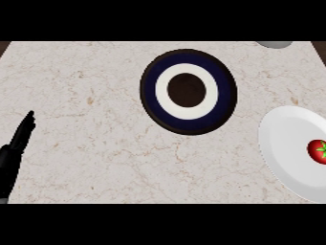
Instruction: Pick the tomato from the plate and place it in the plate
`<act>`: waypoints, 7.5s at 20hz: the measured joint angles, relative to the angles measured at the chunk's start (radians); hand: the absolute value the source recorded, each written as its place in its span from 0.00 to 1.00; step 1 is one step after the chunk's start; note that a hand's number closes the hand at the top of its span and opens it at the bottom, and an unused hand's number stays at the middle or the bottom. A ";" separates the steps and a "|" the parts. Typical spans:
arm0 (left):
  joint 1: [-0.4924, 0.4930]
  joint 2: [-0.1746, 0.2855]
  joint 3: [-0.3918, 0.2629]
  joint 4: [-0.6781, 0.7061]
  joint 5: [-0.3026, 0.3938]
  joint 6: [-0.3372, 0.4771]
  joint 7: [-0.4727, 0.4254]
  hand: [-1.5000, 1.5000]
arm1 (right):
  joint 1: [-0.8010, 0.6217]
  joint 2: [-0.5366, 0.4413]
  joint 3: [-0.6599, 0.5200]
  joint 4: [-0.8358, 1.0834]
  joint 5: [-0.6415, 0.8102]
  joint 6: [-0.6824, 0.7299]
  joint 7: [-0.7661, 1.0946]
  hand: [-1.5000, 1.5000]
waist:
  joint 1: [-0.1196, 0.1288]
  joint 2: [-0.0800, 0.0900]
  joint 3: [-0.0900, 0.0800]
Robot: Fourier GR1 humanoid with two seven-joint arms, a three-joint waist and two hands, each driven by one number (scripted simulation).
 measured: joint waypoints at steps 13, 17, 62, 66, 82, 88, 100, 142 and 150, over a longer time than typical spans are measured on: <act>0.015 -0.038 0.015 -0.025 -0.047 -0.011 0.009 0.50 | -0.118 -0.182 0.093 0.195 0.062 0.225 0.250 0.00 | 0.008 0.000 0.001; 0.014 -0.047 0.027 -0.003 -0.052 -0.028 -0.011 0.50 | -0.170 -0.220 0.138 0.303 0.106 0.316 0.247 0.00 | 0.010 0.001 0.001; -0.030 -0.217 0.202 -0.022 -0.248 -0.225 0.015 0.50 | -0.654 -0.073 0.266 0.949 0.665 0.533 -0.223 1.00 | 0.055 0.013 0.002; -0.056 -0.226 0.179 -0.020 -0.252 -0.236 0.005 0.50 | -0.754 -0.127 0.359 0.990 0.783 0.530 -0.334 1.00 | 0.105 0.031 0.007; -0.066 -0.238 0.194 0.017 -0.257 -0.223 -0.001 0.50 | -1.067 -0.162 0.249 1.334 0.858 0.168 -0.789 1.00 | 0.076 0.025 0.008; -0.048 -0.234 0.204 -0.002 -0.260 -0.220 0.011 0.50 | -1.176 -0.169 0.203 1.388 0.787 0.286 -0.979 1.00 | 0.054 0.014 0.005; -0.010 -0.233 0.239 -0.028 -0.258 -0.229 0.031 0.50 | -1.326 -0.023 0.257 1.279 0.758 0.439 -0.886 1.00 | 0.010 -0.003 0.001; -0.028 -0.268 0.259 -0.037 -0.297 -0.256 0.031 0.50 | -1.443 0.333 0.072 1.485 0.585 0.297 -0.528 0.00 | 0.025 0.009 0.002; -0.035 -0.272 0.256 -0.037 -0.294 -0.268 0.020 0.50 | -1.380 0.156 -0.058 1.584 0.464 0.505 -0.655 0.00 | 0.048 0.022 0.004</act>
